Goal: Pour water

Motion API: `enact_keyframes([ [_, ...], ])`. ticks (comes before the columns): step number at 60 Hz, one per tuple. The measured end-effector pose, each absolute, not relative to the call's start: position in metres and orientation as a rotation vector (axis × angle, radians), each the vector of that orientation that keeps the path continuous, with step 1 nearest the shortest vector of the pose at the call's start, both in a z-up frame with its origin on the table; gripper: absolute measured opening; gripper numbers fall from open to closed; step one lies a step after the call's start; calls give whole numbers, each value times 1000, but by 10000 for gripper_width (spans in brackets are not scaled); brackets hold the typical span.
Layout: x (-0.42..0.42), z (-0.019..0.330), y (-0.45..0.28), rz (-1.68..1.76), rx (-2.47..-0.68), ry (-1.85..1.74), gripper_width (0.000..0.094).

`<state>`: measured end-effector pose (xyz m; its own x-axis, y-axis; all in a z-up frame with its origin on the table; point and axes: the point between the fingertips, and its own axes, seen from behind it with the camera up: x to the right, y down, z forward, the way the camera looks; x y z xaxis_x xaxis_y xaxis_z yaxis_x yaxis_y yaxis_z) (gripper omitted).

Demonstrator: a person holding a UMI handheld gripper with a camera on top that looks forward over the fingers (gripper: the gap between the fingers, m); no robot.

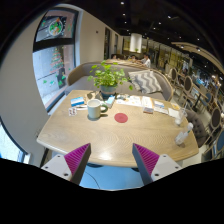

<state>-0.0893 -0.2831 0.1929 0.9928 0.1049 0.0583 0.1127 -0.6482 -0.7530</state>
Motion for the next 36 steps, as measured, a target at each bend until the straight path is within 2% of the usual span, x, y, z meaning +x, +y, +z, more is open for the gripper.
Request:
enact_keyframes([
  [8, -61, 187, -281, -6, -2283, -123, 855],
  [16, 2, 176, -280, -18, -2277, -112, 855],
  [36, 185, 119, -278, -41, -2288, -54, 850],
])
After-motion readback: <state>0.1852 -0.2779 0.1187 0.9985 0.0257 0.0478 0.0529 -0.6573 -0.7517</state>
